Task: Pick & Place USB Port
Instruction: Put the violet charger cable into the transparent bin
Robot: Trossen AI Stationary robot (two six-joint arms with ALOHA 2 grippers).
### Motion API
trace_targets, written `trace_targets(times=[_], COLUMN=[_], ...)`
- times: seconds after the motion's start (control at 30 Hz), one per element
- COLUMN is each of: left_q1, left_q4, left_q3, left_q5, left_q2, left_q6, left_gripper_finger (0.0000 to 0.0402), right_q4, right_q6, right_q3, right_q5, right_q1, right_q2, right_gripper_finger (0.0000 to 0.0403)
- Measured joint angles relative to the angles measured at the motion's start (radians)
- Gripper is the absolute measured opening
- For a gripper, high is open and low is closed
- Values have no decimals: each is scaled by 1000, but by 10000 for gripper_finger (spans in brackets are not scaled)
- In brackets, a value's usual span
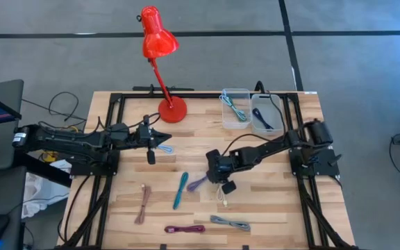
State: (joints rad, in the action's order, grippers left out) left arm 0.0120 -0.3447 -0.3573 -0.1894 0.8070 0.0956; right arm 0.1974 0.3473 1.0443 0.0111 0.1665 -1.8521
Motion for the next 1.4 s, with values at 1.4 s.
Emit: trace_targets(times=[1.4], left_q1=[0], left_q4=[7], left_q3=[0], left_q5=[0], left_q2=[0], left_q6=[0], left_gripper_finger=[6], right_q4=[276], right_q6=[-318], right_q3=[2], right_q5=[391], right_q1=[-484], right_q2=[440], right_gripper_finger=[1])
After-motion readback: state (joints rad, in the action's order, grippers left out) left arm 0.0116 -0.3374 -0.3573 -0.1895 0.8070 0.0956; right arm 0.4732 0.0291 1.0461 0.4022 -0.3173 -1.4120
